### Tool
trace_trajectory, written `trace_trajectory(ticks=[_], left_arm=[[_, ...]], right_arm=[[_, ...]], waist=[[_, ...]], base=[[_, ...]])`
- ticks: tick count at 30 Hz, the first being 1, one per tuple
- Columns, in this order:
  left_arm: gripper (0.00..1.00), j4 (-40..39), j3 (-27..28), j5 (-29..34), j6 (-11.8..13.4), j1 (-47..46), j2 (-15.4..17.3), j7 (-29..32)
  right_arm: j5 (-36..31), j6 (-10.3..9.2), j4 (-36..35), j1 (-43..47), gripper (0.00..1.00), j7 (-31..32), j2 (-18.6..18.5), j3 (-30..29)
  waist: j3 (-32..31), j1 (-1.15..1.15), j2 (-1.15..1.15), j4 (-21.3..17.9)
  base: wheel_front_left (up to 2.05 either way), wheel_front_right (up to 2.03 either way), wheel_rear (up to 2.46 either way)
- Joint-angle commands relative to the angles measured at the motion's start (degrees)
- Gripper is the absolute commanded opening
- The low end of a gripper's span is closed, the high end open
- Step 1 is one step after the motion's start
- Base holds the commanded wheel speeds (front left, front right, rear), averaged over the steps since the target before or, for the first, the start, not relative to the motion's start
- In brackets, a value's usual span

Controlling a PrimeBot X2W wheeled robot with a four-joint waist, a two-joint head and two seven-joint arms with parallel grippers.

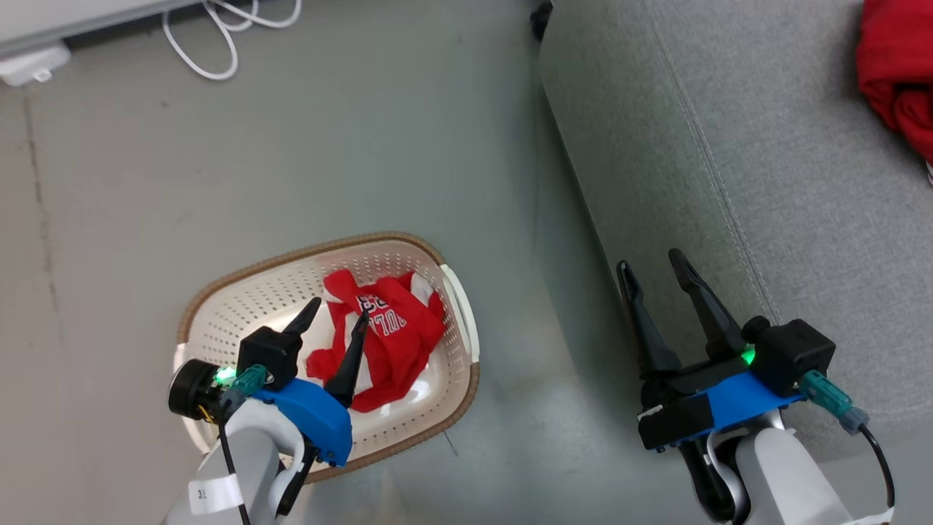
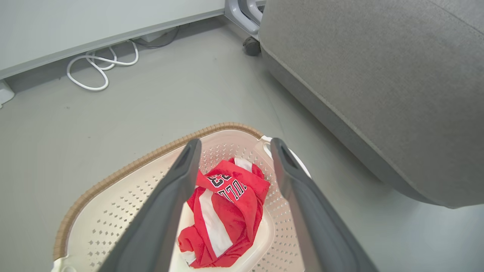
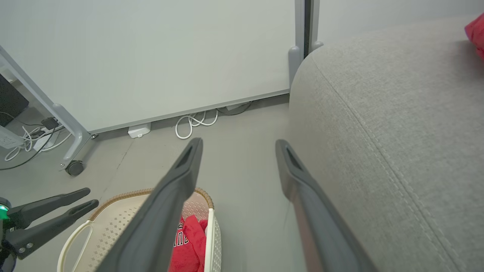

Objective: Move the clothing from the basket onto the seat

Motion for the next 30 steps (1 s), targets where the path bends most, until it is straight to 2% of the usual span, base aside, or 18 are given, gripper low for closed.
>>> trace_trajectory(ticks=[1,12,24,30], left_arm=[[1.00,2.07,-2.14,-0.55,-0.07,-2.78,1.26,-0.28],[1.00,12.14,-9.61,-4.38,-0.07,-11.66,5.00,2.54],[1.00,17.00,-9.03,-10.68,-0.04,-15.75,6.10,6.56],[1.00,19.35,-7.60,-12.37,1.29,-18.09,5.71,8.74]], right_arm=[[1.00,0.01,-0.29,-1.70,1.00,-0.54,0.11,0.86],[4.71,0.01,0.03,-5.92,1.00,-1.27,0.11,4.24],[8.19,0.01,-2.01,-7.94,1.00,-1.28,0.11,7.76],[9.69,0.01,-3.54,-8.83,1.00,-1.27,0.11,9.67]], waist=[[6.25,-0.01,0.00,-4.68],[15.08,-0.01,0.00,-9.23],[20.22,-0.01,0.00,-12.32],[22.59,-0.01,0.00,-13.56]], base=[[0.00,0.00,0.00],[0.00,0.00,0.00],[0.00,0.00,0.00],[0.00,0.00,0.00]])
